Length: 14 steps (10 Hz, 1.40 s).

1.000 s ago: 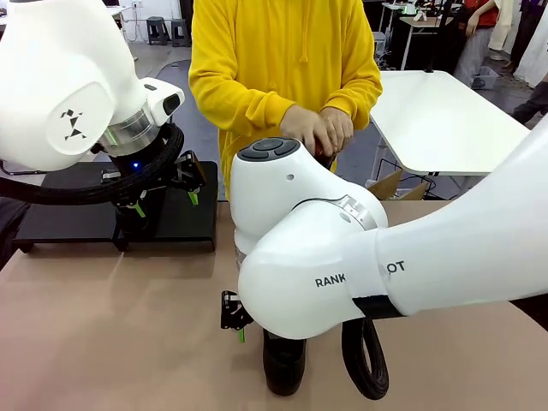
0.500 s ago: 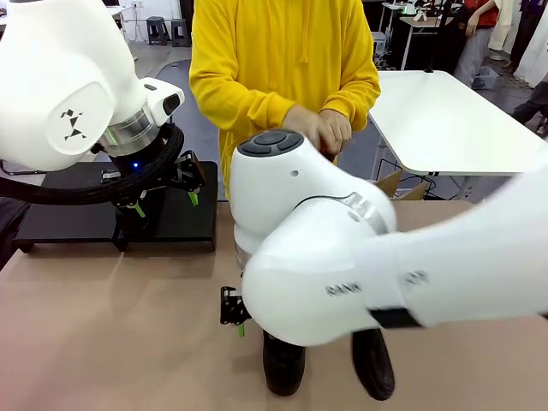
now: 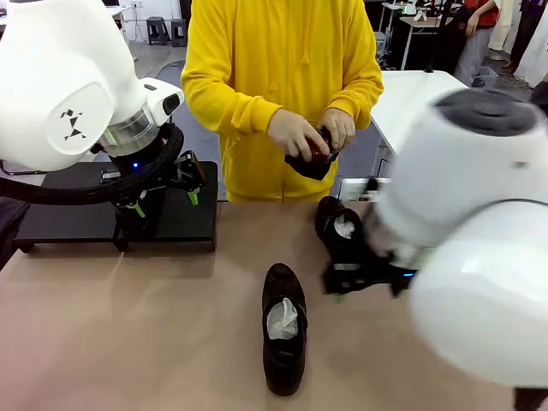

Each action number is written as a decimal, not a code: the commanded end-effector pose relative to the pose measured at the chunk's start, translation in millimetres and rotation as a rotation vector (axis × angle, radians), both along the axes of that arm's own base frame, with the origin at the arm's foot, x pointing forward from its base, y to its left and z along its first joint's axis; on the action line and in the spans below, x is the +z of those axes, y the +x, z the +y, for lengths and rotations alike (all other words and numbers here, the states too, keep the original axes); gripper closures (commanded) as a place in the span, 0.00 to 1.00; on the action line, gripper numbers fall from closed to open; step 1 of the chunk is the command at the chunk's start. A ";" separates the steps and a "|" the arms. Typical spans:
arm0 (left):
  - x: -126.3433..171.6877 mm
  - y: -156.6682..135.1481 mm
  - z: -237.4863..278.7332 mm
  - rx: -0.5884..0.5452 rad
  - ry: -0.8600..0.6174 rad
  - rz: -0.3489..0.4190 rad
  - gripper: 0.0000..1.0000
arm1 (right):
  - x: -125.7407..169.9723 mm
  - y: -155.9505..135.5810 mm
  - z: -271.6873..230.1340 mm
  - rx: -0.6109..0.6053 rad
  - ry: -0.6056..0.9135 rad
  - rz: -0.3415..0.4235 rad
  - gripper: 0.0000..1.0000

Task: Organize the shoes by placing them on the stand.
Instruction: Place the Shoe from the middle of the table onto the Shoes Stand.

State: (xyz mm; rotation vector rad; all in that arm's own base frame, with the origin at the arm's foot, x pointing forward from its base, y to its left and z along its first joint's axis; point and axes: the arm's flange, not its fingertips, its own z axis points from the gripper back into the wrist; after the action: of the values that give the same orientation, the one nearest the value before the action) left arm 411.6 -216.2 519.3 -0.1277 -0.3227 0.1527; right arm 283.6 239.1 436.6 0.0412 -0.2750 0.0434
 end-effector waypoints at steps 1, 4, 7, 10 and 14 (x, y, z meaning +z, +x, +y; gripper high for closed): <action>1.7 -0.8 1.1 0.003 0.008 -0.002 0.05 | -21.0 32.5 -92.5 -0.043 0.118 0.031 0.00; 0.0 0.0 0.1 0.000 0.000 0.000 0.05 | -37.3 52.6 -177.7 -0.102 0.206 0.009 0.00; -35.6 -21.3 -38.1 0.167 -0.049 0.149 0.05 | -4.0 83.4 -165.2 -0.105 0.130 0.022 0.00; -76.3 -35.2 -78.6 0.039 -0.042 0.240 0.05 | -4.0 83.4 -165.2 -0.105 0.130 0.022 0.00; -92.0 -65.6 -96.8 -0.218 -0.025 0.218 0.05 | -4.0 83.4 -165.2 -0.105 0.130 0.022 0.00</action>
State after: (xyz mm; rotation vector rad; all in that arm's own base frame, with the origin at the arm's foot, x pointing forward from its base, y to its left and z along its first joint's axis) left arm 353.4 -326.2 424.4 -0.1377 -0.0773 0.0212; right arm 367.1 75.8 431.2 0.1589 -0.2570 -0.0760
